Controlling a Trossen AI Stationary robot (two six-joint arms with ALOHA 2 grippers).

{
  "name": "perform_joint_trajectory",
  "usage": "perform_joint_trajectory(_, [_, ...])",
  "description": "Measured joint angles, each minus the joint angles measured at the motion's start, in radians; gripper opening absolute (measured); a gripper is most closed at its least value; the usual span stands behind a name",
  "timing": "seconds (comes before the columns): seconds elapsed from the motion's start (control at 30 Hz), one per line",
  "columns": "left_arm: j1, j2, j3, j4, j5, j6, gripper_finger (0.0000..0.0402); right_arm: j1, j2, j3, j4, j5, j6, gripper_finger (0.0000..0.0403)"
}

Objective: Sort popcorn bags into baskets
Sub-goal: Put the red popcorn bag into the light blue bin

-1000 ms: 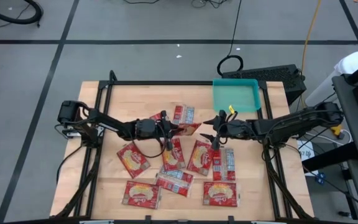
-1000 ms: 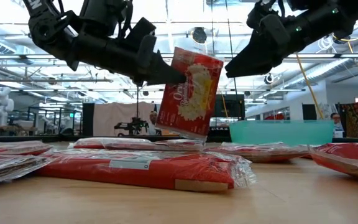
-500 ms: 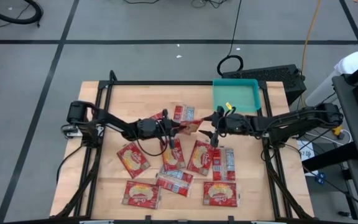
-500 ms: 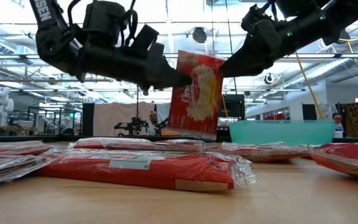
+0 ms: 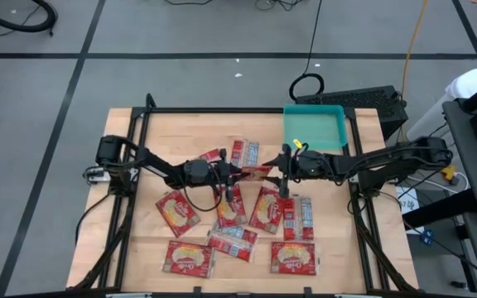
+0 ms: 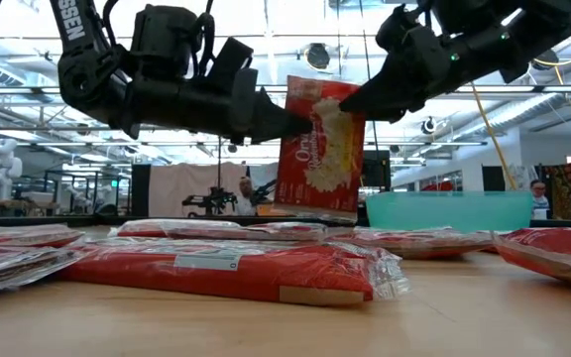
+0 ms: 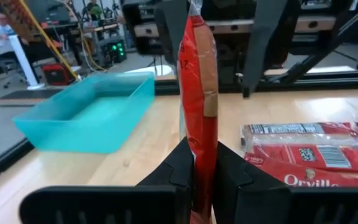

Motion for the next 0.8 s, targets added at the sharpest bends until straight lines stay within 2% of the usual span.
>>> perform_joint_trajectory(0.27, [-0.009, 0.000, 0.000, -0.004, 0.030, -0.003, 0.0035, -0.006, 0.043, 0.000, 0.027, -0.020, -0.007, 0.0049])
perform_joint_trajectory(0.37, [-0.017, 0.000, 0.000, -0.004, 0.024, -0.020, 0.0036, -0.007, 0.043, 0.000, 0.027, -0.020, -0.014, 0.0015])
perform_joint_trajectory(0.53, [-0.038, 0.000, 0.000, -0.006, 0.009, -0.040, 0.0057, -0.006, 0.043, 0.000, 0.026, -0.021, -0.022, 0.0022])
perform_joint_trajectory(0.67, [-0.064, 0.000, 0.000, -0.014, -0.039, -0.054, 0.0103, -0.006, 0.043, 0.000, 0.024, -0.020, -0.004, 0.0029])
perform_joint_trajectory(0.8, [-0.098, -0.016, 0.000, -0.023, -0.121, -0.051, 0.0159, -0.006, 0.043, 0.000, 0.021, -0.018, 0.009, 0.0016])
